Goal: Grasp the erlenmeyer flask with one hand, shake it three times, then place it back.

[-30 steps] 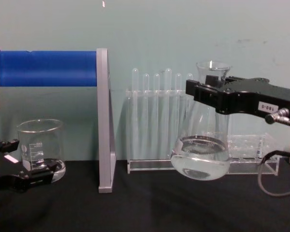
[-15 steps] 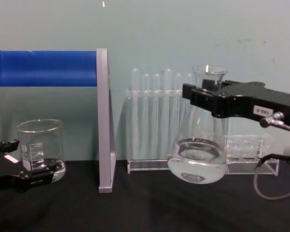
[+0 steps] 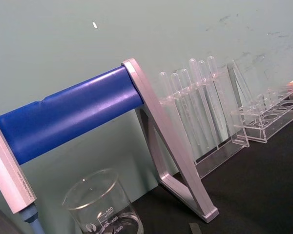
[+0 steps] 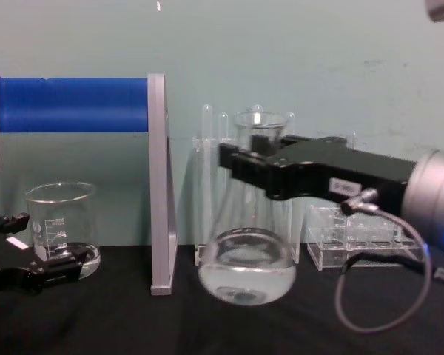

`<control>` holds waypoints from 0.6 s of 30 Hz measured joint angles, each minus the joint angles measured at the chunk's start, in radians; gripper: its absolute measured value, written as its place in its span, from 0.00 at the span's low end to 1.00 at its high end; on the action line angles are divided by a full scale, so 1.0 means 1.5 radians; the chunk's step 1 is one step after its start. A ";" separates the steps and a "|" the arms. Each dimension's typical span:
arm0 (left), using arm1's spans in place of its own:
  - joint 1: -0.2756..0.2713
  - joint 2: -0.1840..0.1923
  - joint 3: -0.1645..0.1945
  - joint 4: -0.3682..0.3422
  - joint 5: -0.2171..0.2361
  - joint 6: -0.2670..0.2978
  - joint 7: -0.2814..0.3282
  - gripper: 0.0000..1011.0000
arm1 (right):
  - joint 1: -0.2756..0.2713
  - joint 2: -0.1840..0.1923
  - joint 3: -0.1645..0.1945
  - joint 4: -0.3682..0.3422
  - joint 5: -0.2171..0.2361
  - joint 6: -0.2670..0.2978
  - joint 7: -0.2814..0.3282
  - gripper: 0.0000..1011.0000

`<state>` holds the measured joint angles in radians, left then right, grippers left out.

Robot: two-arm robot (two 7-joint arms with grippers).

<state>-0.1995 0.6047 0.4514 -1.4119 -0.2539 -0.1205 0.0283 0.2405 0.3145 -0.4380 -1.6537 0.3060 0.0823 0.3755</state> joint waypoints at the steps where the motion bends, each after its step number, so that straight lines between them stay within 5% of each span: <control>1: 0.000 0.000 0.000 0.000 0.000 0.000 0.000 0.99 | 0.000 -0.001 -0.003 0.000 0.000 0.000 0.002 0.45; 18: 0.000 0.000 0.000 0.000 0.000 0.000 0.000 0.99 | 0.001 -0.013 -0.065 -0.018 0.007 0.005 0.038 0.45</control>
<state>-0.1995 0.6047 0.4514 -1.4120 -0.2539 -0.1205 0.0283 0.2425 0.2954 -0.5360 -1.6809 0.3160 0.0898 0.4318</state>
